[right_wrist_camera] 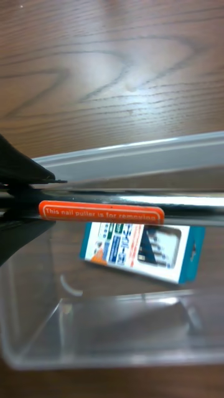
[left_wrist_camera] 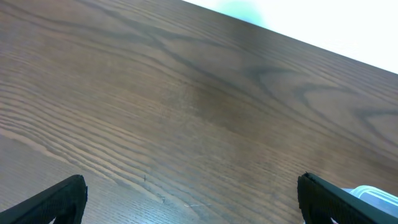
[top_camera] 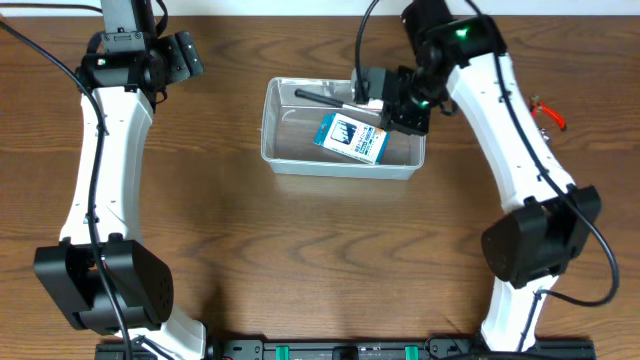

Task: Pack container
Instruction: 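Carry the black screwdriver into the container and lower it beside the box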

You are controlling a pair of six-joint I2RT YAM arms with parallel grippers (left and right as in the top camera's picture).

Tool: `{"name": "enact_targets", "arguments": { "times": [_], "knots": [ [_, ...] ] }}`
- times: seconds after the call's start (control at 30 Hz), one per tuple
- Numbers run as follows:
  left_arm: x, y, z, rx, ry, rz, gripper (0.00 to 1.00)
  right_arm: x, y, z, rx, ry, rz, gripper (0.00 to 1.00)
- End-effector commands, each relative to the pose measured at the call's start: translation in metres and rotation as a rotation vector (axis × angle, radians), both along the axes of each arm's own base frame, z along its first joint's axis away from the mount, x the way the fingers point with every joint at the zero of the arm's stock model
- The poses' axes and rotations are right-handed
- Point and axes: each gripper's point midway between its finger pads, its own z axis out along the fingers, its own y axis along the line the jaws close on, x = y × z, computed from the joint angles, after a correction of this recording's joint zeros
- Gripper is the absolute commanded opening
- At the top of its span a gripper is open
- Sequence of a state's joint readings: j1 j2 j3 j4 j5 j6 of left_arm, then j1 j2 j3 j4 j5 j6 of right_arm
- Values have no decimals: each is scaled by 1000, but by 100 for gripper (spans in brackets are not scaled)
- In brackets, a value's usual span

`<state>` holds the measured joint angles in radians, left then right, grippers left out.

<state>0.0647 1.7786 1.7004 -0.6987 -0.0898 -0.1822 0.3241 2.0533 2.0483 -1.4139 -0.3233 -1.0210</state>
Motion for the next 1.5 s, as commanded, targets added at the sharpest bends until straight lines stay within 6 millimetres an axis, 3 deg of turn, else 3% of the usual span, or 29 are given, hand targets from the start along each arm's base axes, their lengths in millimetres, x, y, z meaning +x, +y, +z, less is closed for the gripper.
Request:
{"name": "enact_targets", "arguments": {
  "times": [0.0, 0.2, 0.37, 0.53, 1.07, 1.47],
  "knots": [
    [2, 4, -4, 20, 12, 2, 98, -10, 10, -30, -4, 79, 50, 1],
    [2, 4, -4, 20, 12, 2, 98, -22, 16, -70, -37, 171, 71, 1],
    [2, 4, -4, 20, 12, 3, 98, -25, 17, -86, -47, 197, 71, 7],
    [2, 4, -4, 21, 12, 3, 98, -25, 17, -88, -45, 195, 72, 13],
    [2, 4, -4, 20, 11, 3, 98, -13, 21, -94, -30, 158, 26, 13],
    [2, 4, -4, 20, 12, 3, 98, -16, 21, -102, -33, 169, 26, 13]
  ]
}}
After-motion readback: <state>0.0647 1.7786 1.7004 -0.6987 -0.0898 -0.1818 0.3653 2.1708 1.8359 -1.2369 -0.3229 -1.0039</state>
